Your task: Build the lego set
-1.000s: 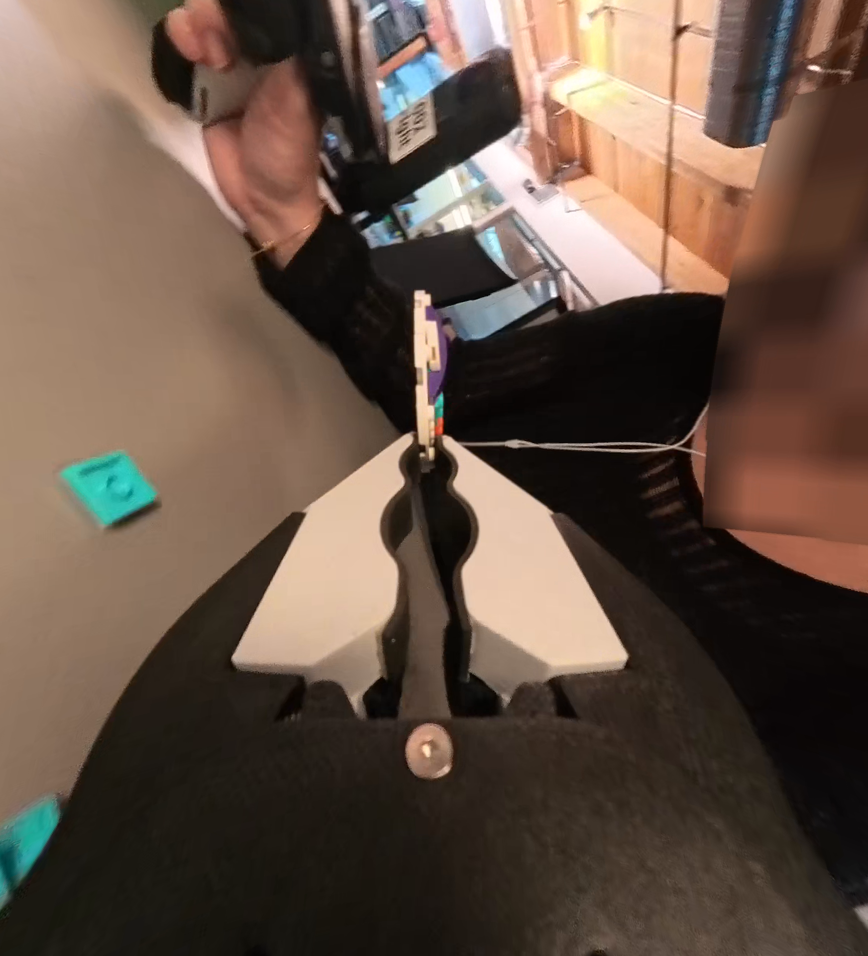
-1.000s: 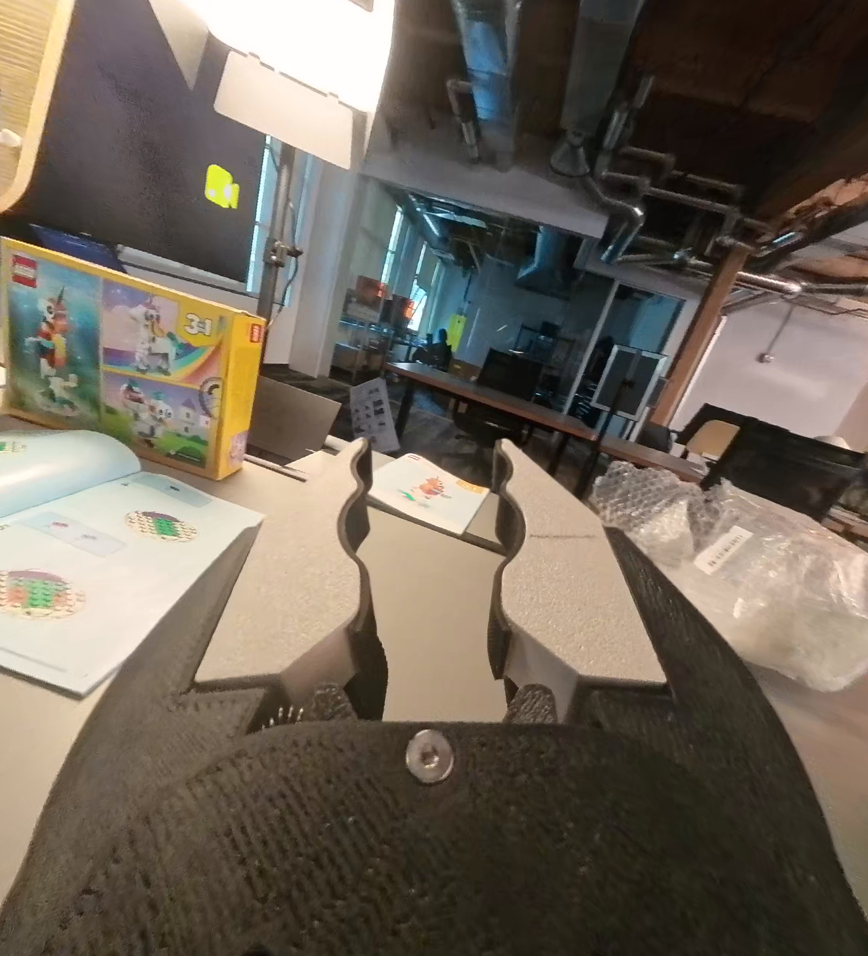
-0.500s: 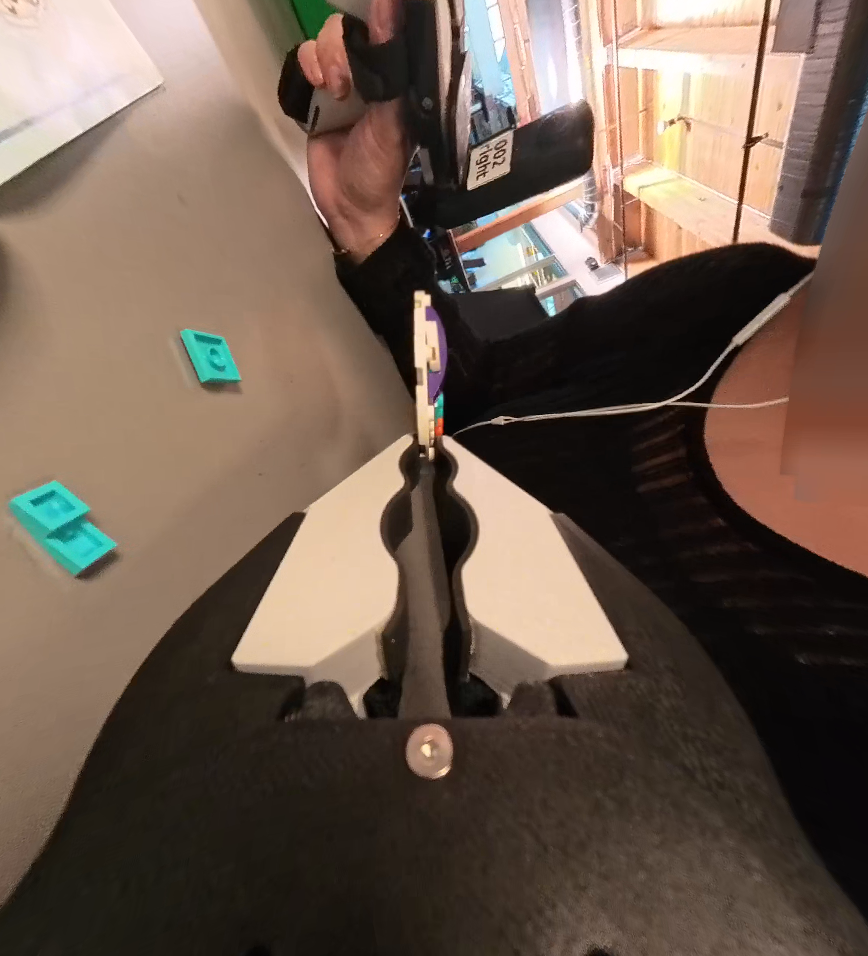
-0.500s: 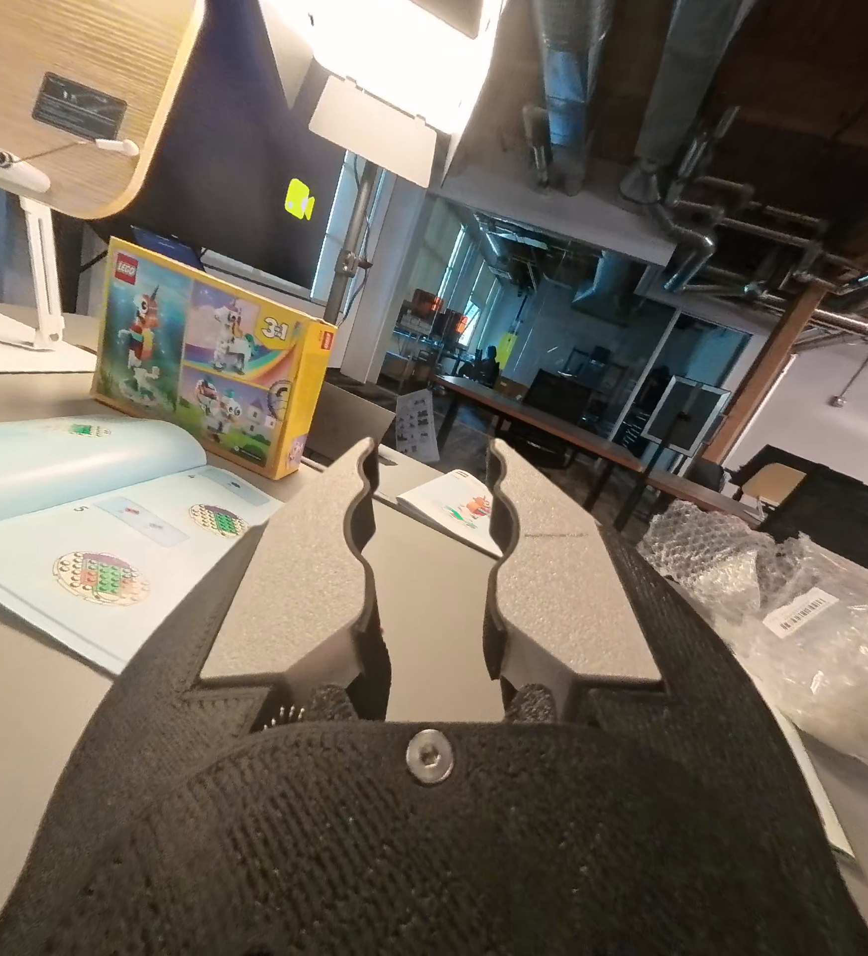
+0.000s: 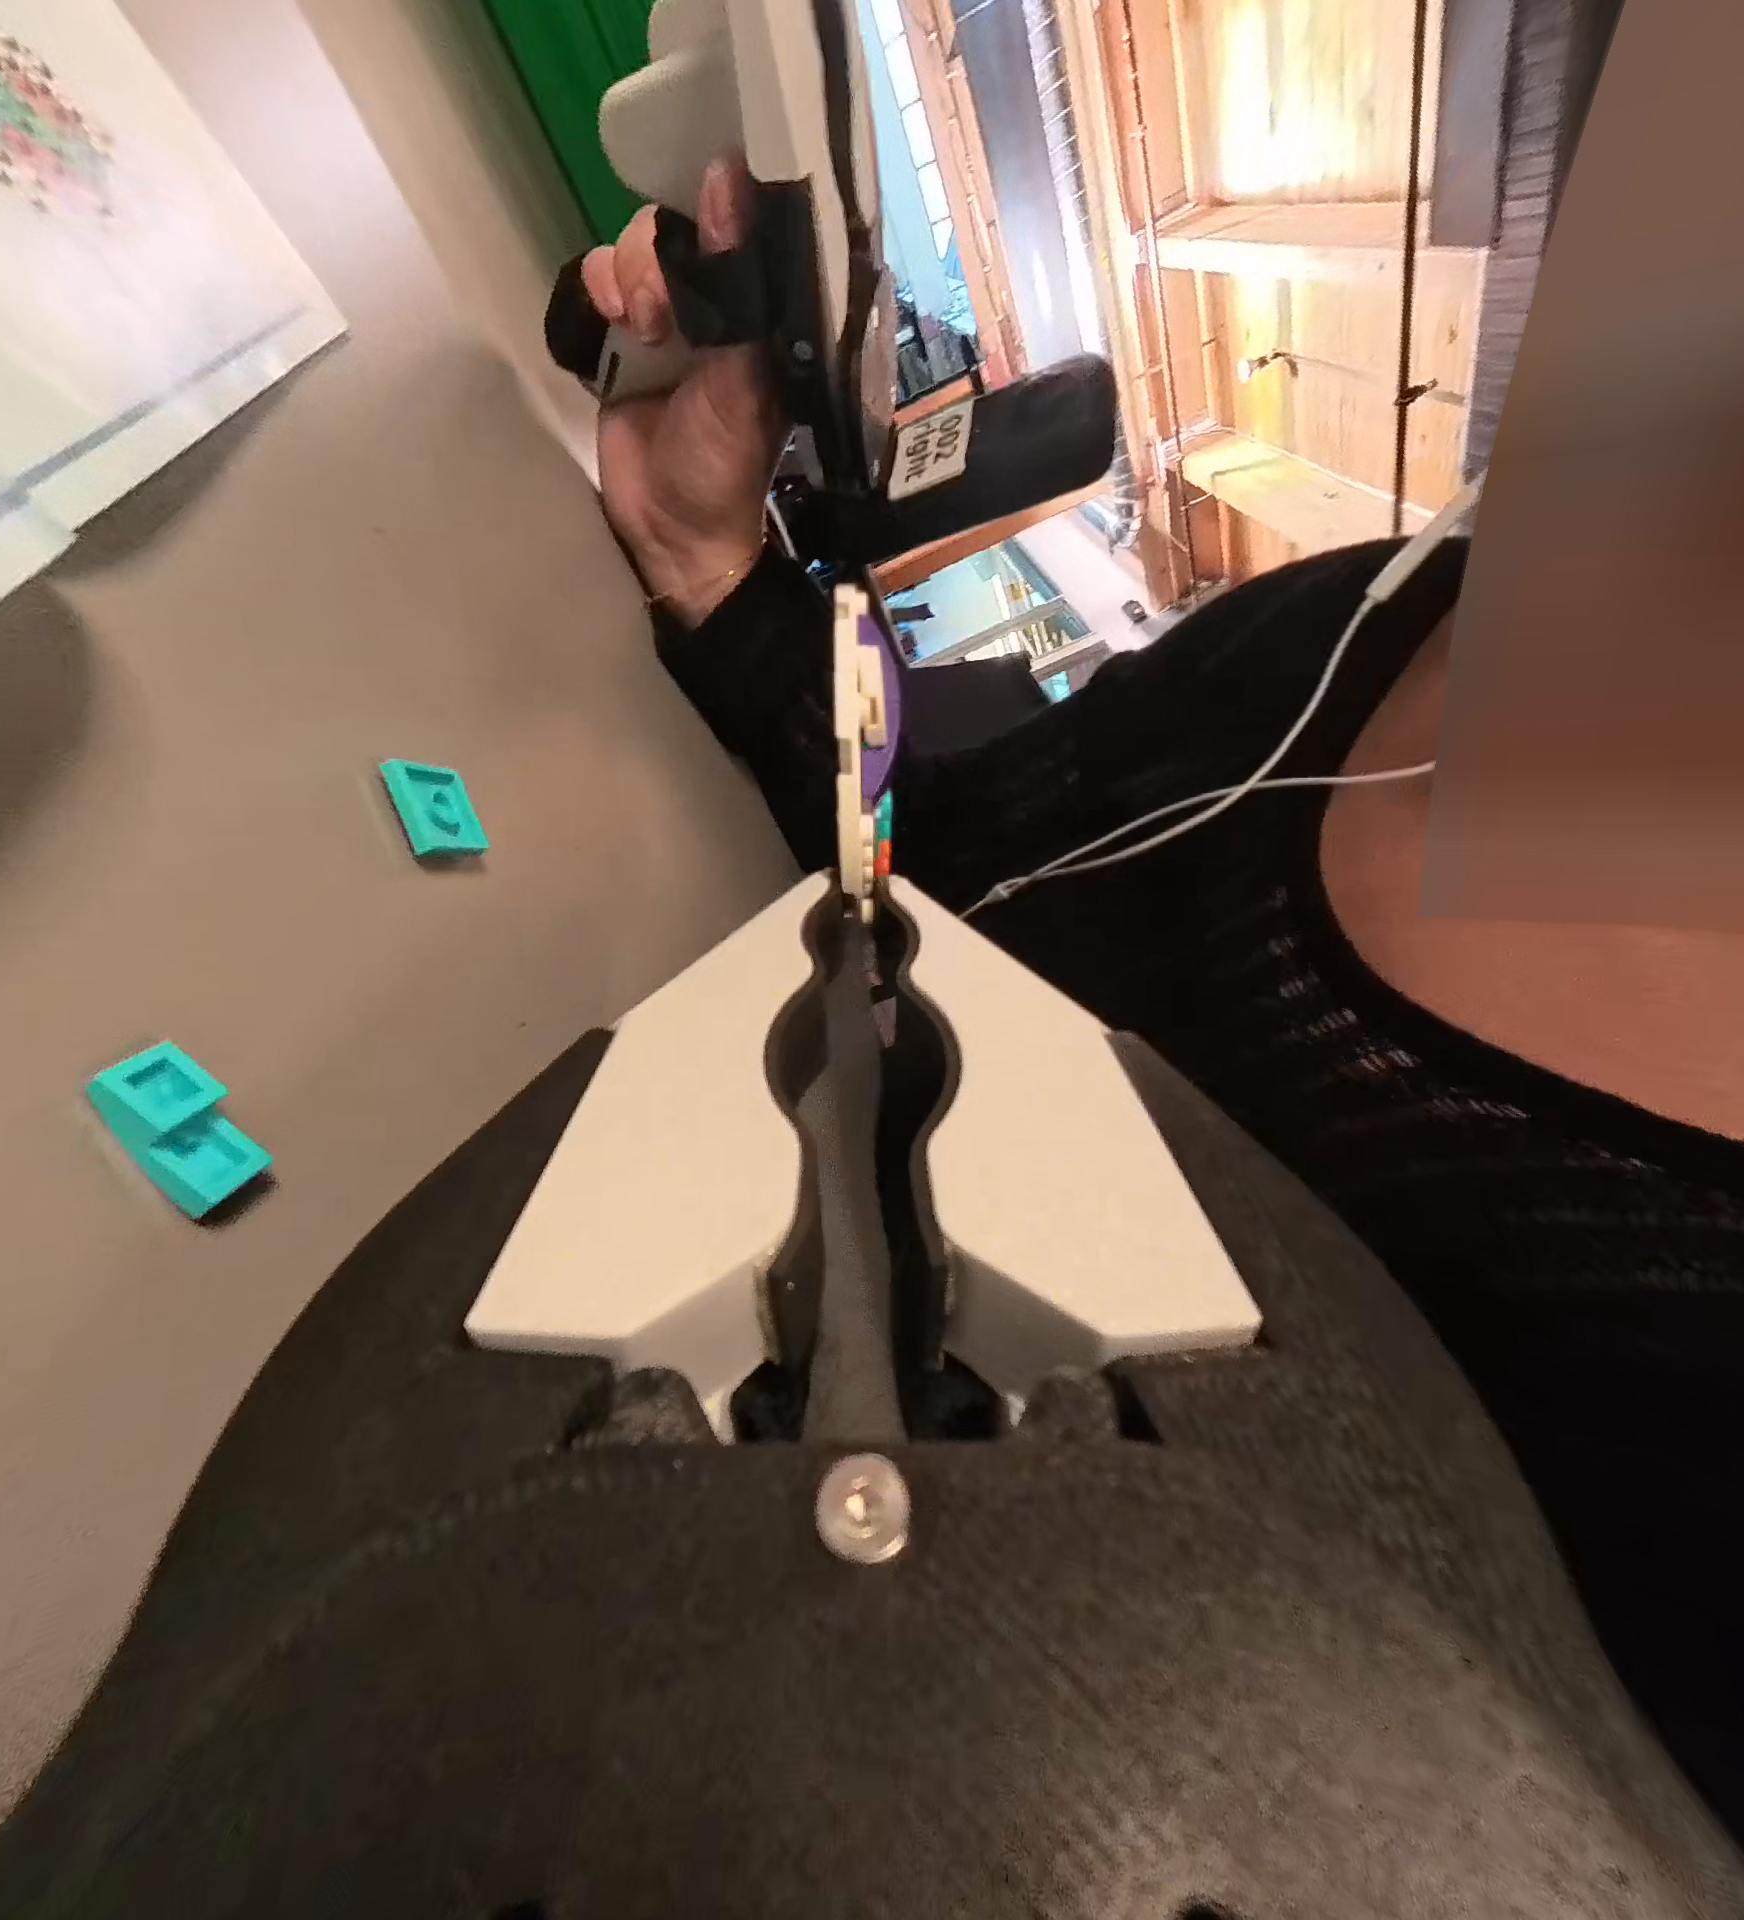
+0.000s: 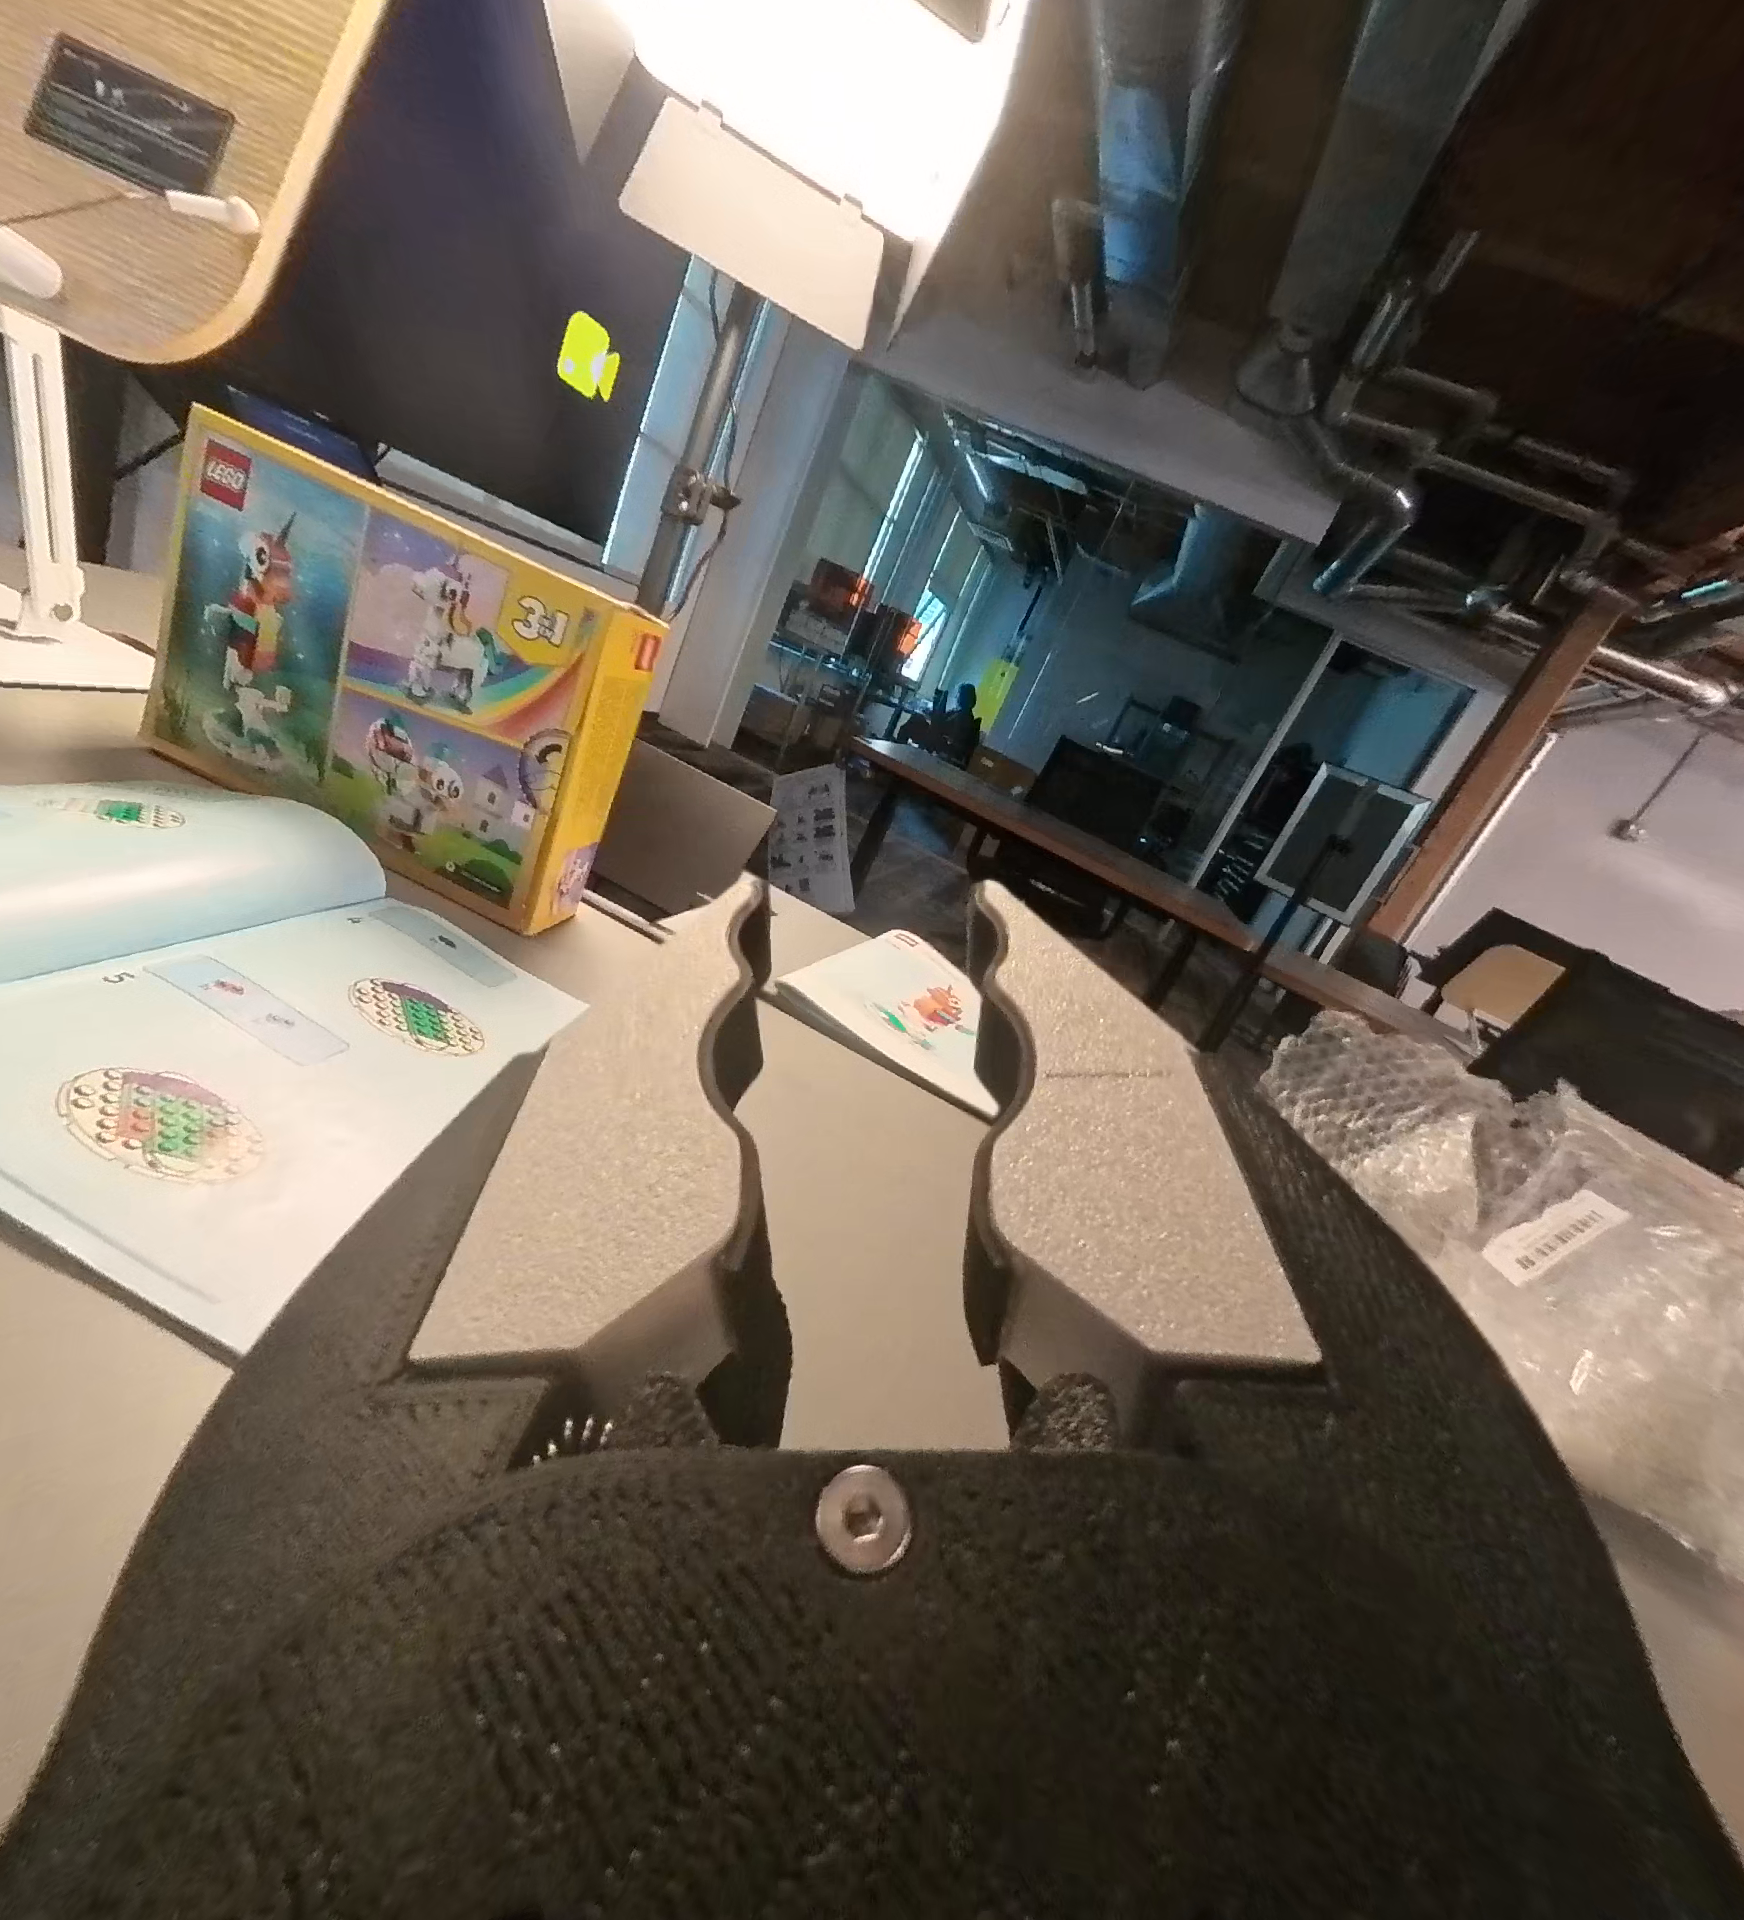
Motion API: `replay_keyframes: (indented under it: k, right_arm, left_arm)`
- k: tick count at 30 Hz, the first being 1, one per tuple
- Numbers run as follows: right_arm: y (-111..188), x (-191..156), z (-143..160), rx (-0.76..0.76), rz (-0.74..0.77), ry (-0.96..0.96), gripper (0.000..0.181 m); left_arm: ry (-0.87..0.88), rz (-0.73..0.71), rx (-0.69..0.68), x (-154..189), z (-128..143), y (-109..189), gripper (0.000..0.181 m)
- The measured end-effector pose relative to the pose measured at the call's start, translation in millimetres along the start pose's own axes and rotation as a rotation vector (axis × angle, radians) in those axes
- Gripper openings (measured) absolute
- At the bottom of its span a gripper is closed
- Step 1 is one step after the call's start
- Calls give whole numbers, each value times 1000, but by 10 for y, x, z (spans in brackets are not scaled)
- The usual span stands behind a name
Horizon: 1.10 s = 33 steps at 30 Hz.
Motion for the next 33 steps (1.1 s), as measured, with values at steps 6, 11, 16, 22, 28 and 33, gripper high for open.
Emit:
replay_keyframes:
  k: [6, 11, 16, 22, 28, 33]
  right_arm:
    - [22, 43, -17, 27, 24, -31, 36]
    - [63, 16, -86, 76, -147, -117, 39]
    - [-2, -288, -254, -172, -1100, -506, 39]
    - [220, -666, -388, -425, -1414, -638, 32]
    - [439, -867, -287, -607, -1440, -780, 22]
    - [582, -824, -243, -565, -1395, -912, 6]
  left_arm:
    - [3, -59, 24, -25, -47, -32, 3]
    - [-71, -151, 66, 18, -97, -112, 3]
    - [-190, -288, -4, 49, -134, -258, 4]
    - [-248, -227, -17, 132, -123, -283, 3]
    - [-250, -165, -94, 145, -31, -326, 3]
    - [-346, -189, -85, 189, -64, -420, 10]
Point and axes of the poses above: each gripper's, where its closed fingertips meet, y back along the fingers, z out of its underside, x = y × z across the jaws, the point moved 9 cm from there along y, back along the fingers, and after that the axes turned 13 degrees about -x, right-handed, at the moved point
